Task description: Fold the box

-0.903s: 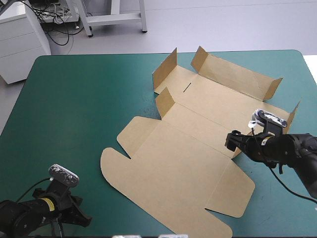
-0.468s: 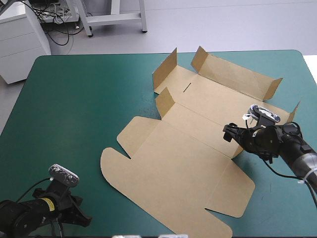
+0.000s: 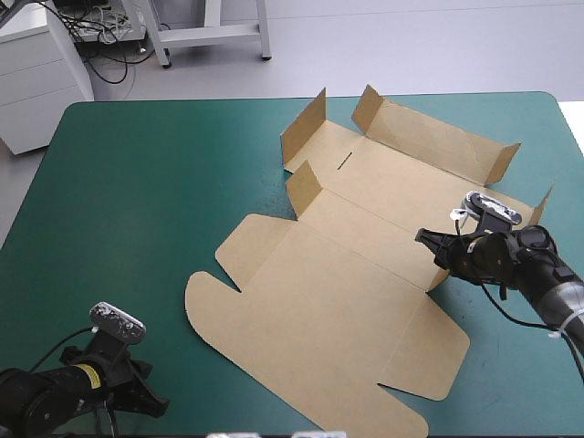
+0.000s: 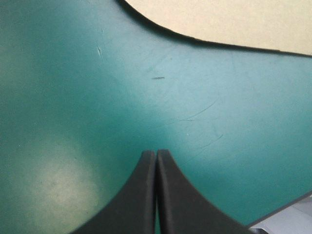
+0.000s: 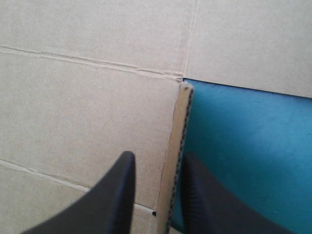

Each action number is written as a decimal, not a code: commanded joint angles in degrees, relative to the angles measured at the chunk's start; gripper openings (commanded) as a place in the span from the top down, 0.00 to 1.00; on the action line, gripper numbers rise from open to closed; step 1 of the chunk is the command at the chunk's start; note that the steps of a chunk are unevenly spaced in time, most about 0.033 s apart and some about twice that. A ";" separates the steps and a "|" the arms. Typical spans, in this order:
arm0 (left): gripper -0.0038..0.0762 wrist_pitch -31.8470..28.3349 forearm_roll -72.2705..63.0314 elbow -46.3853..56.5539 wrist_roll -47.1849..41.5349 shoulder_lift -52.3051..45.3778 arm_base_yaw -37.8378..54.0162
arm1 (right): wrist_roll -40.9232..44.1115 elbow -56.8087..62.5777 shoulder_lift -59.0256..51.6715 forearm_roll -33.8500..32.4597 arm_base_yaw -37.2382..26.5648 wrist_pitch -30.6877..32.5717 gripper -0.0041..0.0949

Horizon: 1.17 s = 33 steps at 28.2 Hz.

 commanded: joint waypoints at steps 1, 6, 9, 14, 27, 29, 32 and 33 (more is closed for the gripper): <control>0.99 -1.93 -0.51 -1.17 -0.39 0.16 -0.02 | -0.46 -1.89 -1.10 -1.14 0.02 -2.25 0.99; 0.99 -1.93 -0.62 -1.17 -0.39 0.16 -0.02 | -0.60 -1.89 -1.10 -3.33 0.02 -2.14 0.98; 0.99 -1.93 -0.62 -1.17 -0.39 0.16 -0.02 | -0.60 -1.89 -1.10 -5.44 0.02 -1.99 0.98; 0.99 -1.93 -0.62 -1.17 -0.39 0.16 -0.02 | -7.51 -2.04 -1.10 -6.87 0.02 -0.91 0.98; 0.99 -1.93 -0.62 -1.17 -0.02 0.16 -0.02 | -41.58 -17.89 -1.10 -7.97 0.02 4.38 0.98; 0.99 -1.93 -0.62 -1.17 -0.02 0.16 -0.02 | -51.17 -22.80 -0.97 -7.99 0.02 3.54 0.98; 0.99 -1.93 -0.62 -1.17 -0.02 0.16 -0.02 | -61.87 -27.26 -0.13 -7.71 0.02 1.64 0.98; 0.99 -1.93 -0.62 -1.17 -0.02 0.16 -0.02 | -65.92 -29.75 1.00 -7.58 0.02 0.97 0.98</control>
